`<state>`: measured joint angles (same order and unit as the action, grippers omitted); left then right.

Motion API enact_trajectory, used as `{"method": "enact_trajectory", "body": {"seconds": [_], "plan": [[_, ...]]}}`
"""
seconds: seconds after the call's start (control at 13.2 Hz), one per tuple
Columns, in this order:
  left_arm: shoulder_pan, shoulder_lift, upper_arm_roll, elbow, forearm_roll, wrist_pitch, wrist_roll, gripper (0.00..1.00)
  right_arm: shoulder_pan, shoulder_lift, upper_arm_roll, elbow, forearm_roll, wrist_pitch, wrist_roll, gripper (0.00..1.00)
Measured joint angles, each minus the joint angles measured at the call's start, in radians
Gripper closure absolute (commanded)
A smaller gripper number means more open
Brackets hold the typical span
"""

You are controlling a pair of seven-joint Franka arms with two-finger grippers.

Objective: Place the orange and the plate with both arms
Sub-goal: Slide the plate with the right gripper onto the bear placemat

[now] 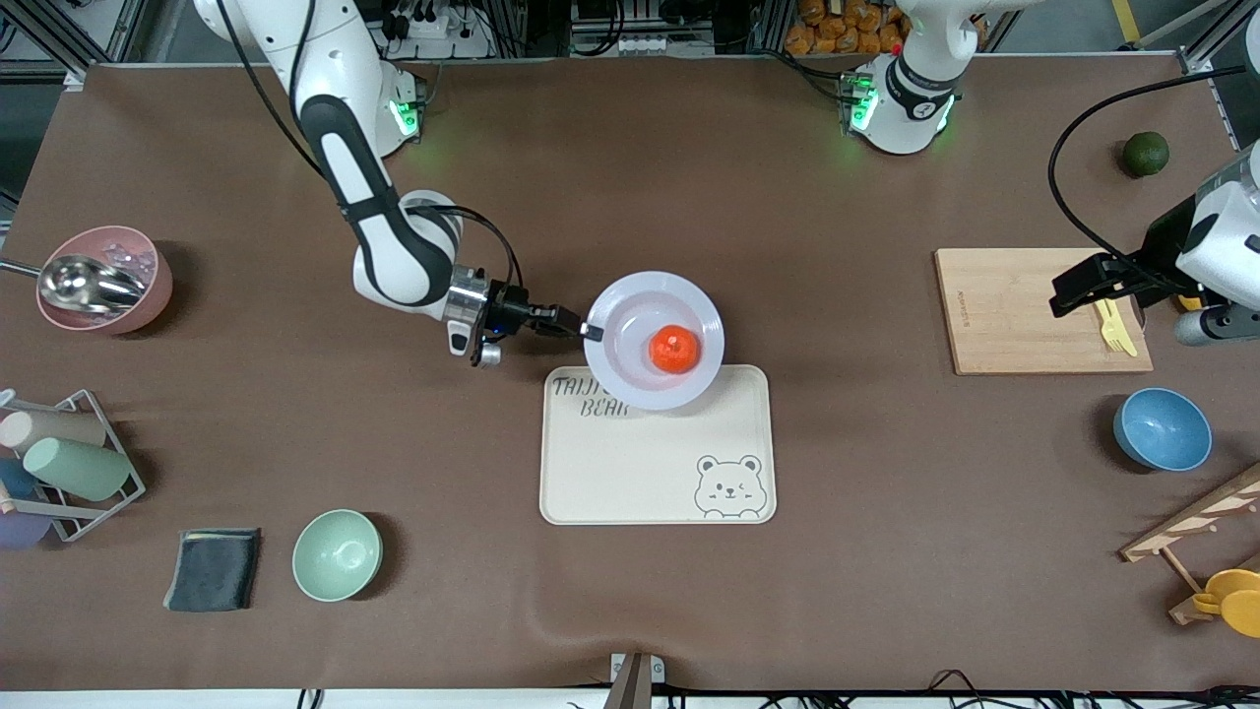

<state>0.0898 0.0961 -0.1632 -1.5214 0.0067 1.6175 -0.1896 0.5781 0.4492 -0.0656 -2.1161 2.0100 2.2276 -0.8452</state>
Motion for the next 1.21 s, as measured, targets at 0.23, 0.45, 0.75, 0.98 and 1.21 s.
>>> {"method": "enact_trajectory", "body": {"seconds": [0.23, 0.45, 0.75, 0.98, 1.21], "plan": [[0.000, -0.001, 0.000, -0.008, 0.000, 0.017, 0.000, 0.00, -0.040, 0.011, -0.002, 0.038, -0.008, 0.002, 0.012, 1.00], [0.001, -0.001, 0.001, -0.011, 0.000, 0.023, 0.000, 0.00, -0.064, 0.023, -0.002, 0.048, -0.012, 0.002, 0.012, 1.00], [0.001, -0.001, 0.002, -0.014, 0.000, 0.030, 0.000, 0.00, -0.069, 0.076, -0.002, 0.086, -0.015, 0.007, 0.011, 1.00], [0.001, -0.001, 0.002, -0.017, 0.000, 0.033, 0.000, 0.00, -0.068, 0.154, 0.000, 0.139, -0.016, 0.011, 0.007, 1.00], [0.001, 0.000, 0.002, -0.022, 0.000, 0.042, 0.000, 0.00, -0.044, 0.193, 0.009, 0.203, -0.016, 0.085, 0.008, 1.00]]}}
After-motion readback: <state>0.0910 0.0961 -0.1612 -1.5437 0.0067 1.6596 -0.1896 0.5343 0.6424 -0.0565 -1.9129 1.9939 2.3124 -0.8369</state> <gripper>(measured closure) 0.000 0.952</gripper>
